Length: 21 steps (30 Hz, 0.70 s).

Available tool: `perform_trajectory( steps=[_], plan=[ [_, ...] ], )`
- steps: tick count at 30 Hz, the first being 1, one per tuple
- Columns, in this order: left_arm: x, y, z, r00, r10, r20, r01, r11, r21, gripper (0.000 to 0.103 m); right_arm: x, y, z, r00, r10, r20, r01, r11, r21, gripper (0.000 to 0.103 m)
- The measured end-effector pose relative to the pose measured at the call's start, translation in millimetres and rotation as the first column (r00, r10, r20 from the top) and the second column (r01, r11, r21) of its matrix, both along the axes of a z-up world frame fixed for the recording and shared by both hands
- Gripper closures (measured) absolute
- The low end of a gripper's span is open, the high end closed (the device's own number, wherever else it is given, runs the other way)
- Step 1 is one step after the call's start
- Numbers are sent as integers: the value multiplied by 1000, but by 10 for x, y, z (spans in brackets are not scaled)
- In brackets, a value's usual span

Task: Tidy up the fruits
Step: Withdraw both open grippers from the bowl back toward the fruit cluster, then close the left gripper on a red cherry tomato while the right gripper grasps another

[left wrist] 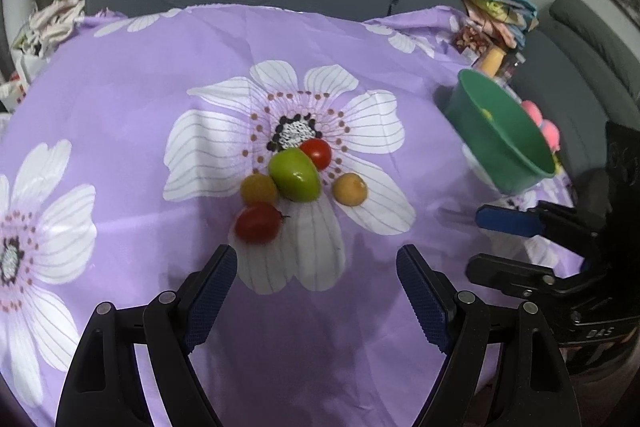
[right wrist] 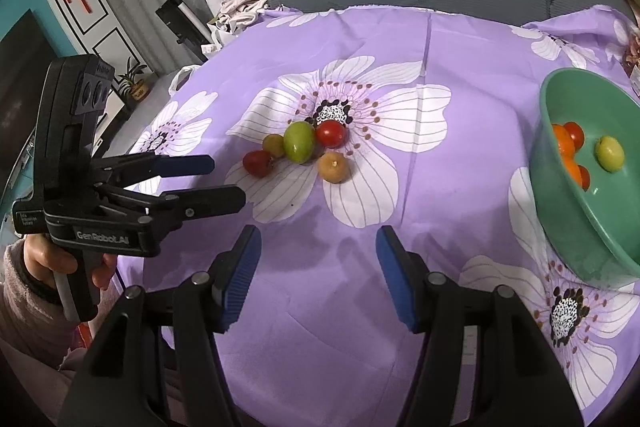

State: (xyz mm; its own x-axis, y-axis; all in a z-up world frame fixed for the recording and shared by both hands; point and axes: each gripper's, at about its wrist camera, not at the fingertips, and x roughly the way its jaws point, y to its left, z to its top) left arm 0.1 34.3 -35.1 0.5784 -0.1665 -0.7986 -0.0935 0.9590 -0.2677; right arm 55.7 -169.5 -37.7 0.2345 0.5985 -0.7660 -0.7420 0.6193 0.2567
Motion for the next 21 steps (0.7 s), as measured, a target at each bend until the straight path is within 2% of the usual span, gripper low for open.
perform_trajectory(
  steps=[8, 21],
  plan=[
    [72, 10, -58, 1000, -4, -13, 4, 1000, 20, 21, 52, 32, -48, 1000, -11, -16, 11, 1000, -9, 41],
    [165, 48, -126, 999, -15, -36, 15, 1000, -3, 21, 121, 67, -135, 999, -8, -41, 8, 1000, -10, 41]
  ],
)
